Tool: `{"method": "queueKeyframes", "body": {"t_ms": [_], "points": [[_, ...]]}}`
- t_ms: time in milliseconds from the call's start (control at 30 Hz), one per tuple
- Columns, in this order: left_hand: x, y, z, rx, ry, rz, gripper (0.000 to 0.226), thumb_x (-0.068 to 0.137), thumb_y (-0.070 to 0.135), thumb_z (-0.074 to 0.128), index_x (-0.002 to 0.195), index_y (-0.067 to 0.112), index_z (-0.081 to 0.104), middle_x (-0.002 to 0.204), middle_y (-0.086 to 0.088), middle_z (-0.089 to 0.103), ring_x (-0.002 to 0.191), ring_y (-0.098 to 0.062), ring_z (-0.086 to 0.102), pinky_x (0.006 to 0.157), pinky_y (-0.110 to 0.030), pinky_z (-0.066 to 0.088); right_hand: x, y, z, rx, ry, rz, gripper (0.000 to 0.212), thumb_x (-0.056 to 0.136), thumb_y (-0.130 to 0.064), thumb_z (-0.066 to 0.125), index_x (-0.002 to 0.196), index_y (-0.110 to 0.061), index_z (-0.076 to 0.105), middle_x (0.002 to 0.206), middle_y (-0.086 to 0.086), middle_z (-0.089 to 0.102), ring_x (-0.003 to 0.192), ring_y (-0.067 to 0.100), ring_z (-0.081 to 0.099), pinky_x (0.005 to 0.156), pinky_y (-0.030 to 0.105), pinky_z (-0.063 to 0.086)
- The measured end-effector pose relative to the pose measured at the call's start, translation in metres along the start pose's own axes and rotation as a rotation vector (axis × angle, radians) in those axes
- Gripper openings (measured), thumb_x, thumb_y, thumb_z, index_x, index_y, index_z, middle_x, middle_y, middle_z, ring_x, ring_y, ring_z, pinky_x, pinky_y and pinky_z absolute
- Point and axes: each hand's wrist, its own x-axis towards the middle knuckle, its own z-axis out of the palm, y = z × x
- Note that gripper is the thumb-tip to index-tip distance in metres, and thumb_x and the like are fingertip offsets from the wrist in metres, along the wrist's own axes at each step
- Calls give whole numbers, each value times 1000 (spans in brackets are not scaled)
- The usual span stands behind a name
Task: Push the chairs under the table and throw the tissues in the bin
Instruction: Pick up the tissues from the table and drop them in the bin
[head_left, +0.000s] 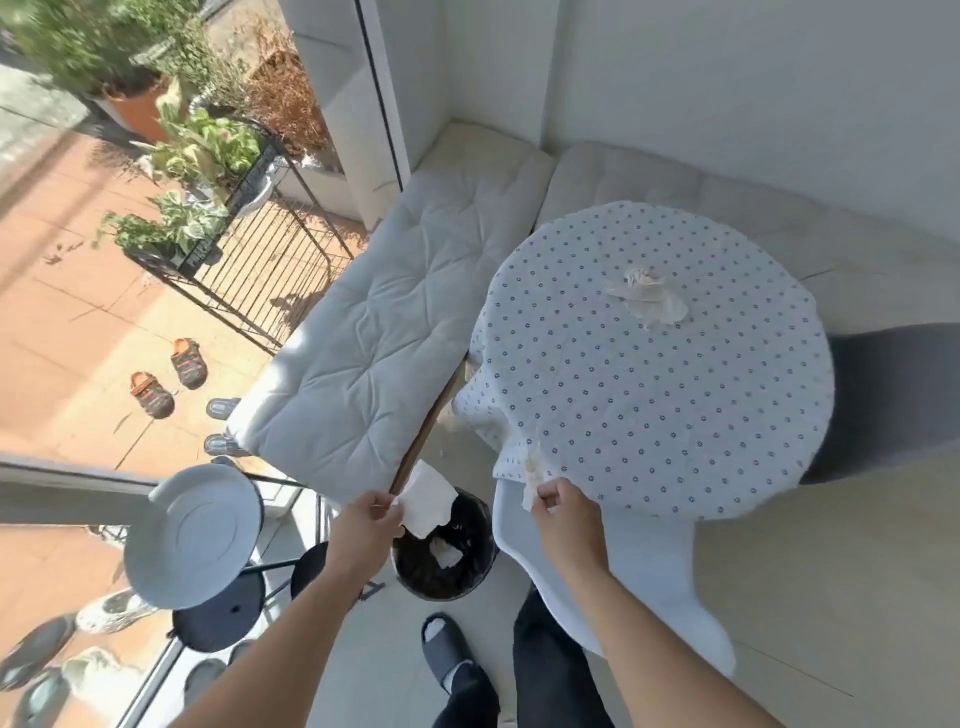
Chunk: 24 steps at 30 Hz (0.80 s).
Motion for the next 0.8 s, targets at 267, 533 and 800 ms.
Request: {"method": "queueKeyframes", "body": {"t_ms": [267, 533, 800], "points": [[-16, -83, -25, -138, 78, -175, 13, 99, 24, 68, 99, 11, 72, 95, -4, 78, 75, -17, 77, 51, -18, 56, -39, -8, 79, -82, -172, -80, 7, 99, -23, 64, 99, -21, 70, 93, -11, 69, 87, 11, 67, 75, 26, 56], [-8, -146, -12, -167, 71, -255, 13, 101, 28, 65, 98, 17, 71, 97, 2, 78, 76, -10, 78, 74, -41, 61, -43, 14, 139, -154, -300, -51, 3, 95, -30, 65, 93, -29, 67, 92, -14, 70, 86, 8, 67, 82, 37, 60], [27, -190, 29, -223, 59, -302, 18, 102, 27, 63, 100, 11, 70, 96, -1, 78, 73, -7, 78, 68, -31, 56, -25, 47, 209, -213, -360, -3, 3, 95, -23, 65, 95, -23, 68, 91, -9, 70, 88, 15, 67, 83, 37, 59]]}}
